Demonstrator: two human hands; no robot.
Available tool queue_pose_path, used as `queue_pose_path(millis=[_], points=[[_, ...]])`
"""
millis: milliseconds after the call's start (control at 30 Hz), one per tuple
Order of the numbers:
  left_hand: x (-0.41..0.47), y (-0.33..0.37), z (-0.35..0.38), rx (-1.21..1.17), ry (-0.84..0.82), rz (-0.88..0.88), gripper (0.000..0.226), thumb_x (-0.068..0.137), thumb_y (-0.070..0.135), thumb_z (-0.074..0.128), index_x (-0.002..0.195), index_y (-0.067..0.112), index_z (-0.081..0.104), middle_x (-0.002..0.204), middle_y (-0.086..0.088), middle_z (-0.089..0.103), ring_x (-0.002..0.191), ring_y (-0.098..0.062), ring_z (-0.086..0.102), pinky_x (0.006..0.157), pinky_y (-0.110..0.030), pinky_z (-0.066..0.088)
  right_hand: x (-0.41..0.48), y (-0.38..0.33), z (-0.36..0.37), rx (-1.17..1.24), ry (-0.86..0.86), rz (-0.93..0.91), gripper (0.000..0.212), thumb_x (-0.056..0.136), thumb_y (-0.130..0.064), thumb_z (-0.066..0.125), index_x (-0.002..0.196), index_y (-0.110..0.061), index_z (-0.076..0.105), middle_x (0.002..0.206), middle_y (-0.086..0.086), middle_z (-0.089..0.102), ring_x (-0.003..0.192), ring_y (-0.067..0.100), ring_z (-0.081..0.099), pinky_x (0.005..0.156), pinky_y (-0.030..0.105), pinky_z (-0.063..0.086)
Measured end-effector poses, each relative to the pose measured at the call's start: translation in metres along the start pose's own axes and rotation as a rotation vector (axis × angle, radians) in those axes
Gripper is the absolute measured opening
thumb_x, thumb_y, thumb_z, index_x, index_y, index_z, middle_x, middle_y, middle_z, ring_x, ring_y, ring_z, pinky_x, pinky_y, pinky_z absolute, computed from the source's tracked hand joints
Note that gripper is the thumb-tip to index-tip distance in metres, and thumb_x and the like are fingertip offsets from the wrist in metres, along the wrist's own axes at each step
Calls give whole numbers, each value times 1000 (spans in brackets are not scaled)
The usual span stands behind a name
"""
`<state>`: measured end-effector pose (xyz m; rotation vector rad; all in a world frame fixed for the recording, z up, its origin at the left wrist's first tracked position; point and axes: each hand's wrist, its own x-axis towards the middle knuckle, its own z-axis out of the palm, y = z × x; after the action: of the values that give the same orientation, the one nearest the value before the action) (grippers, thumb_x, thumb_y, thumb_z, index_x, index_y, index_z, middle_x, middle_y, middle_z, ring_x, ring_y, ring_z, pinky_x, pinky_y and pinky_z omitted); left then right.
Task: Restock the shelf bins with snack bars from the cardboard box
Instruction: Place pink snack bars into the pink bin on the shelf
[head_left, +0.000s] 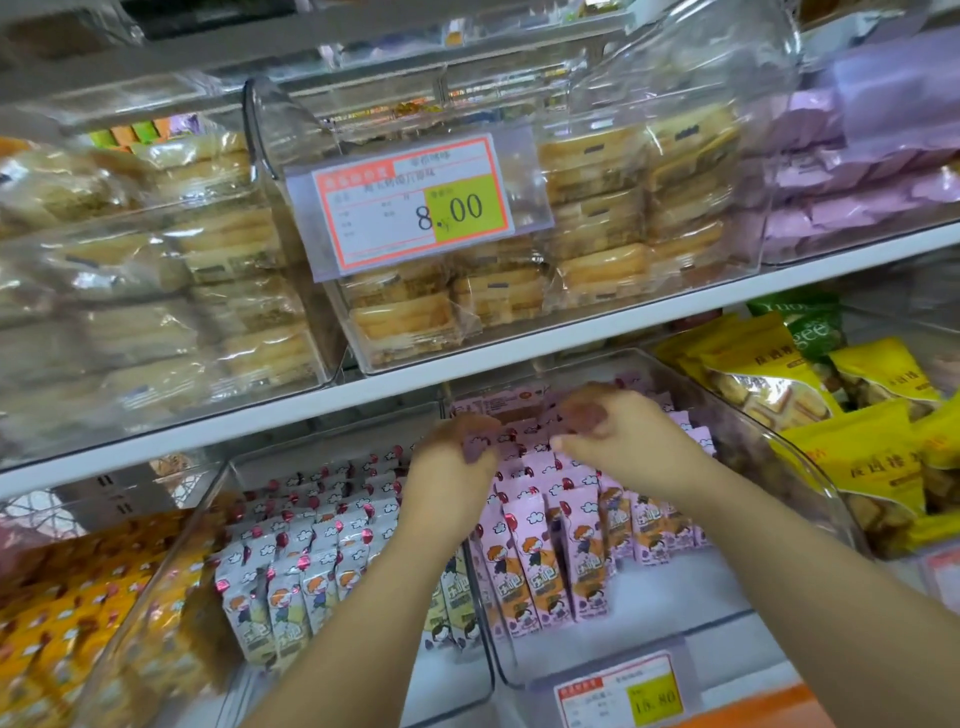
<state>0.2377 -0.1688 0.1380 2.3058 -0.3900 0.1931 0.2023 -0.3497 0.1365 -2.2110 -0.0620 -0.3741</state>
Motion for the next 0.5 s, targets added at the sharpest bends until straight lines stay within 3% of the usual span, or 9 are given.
queue_pose_path(millis=[100, 167, 233, 300, 400, 500], points=[[1, -6, 3, -98, 40, -19, 23, 93, 10, 53, 104, 29, 58, 100, 5, 56, 52, -13, 49, 38, -16, 37, 25, 1, 8, -53, 55, -2, 35, 88, -21, 66, 121, -17, 57, 109, -6, 58, 84, 8, 53, 56, 3, 35], [3, -9, 5, -122, 55, -23, 24, 93, 7, 52, 101, 30, 57, 93, 8, 56, 41, -7, 42, 35, -16, 34, 44, 2, 13, -104, 21, 35, 49, 90, -19, 63, 136, -20, 46, 122, -5, 53, 74, 7, 53, 49, 5, 35], [4, -11, 6, -132, 54, -32, 25, 93, 7, 52, 100, 30, 57, 86, 13, 55, 33, -4, 39, 34, -16, 33, 60, 4, 20, -215, -45, 70, 61, 92, -19, 60, 146, -23, 33, 141, 1, 45, 86, 13, 57, 59, 14, 40], [5, -10, 7, -145, 54, -38, 24, 93, 7, 51, 100, 29, 57, 81, 11, 52, 31, -4, 38, 33, -15, 31, 70, 6, 26, -341, -66, 95, 56, 93, -20, 59, 144, -23, 36, 151, 4, 36, 104, 21, 57, 69, 24, 48], [5, -9, 7, -155, 50, -32, 23, 92, 7, 51, 102, 26, 59, 88, 4, 54, 30, -4, 38, 33, -13, 28, 75, 9, 28, -389, -32, 84, 42, 90, -20, 62, 131, -22, 51, 134, 5, 53, 108, 23, 58, 87, 32, 50], [5, -9, 7, -149, 35, -42, 25, 92, 8, 51, 111, 23, 59, 92, 0, 54, 29, -4, 37, 33, -14, 28, 65, 8, 22, -244, 56, 10, 33, 88, -10, 64, 120, -17, 58, 110, -2, 60, 85, 12, 59, 72, 17, 47]])
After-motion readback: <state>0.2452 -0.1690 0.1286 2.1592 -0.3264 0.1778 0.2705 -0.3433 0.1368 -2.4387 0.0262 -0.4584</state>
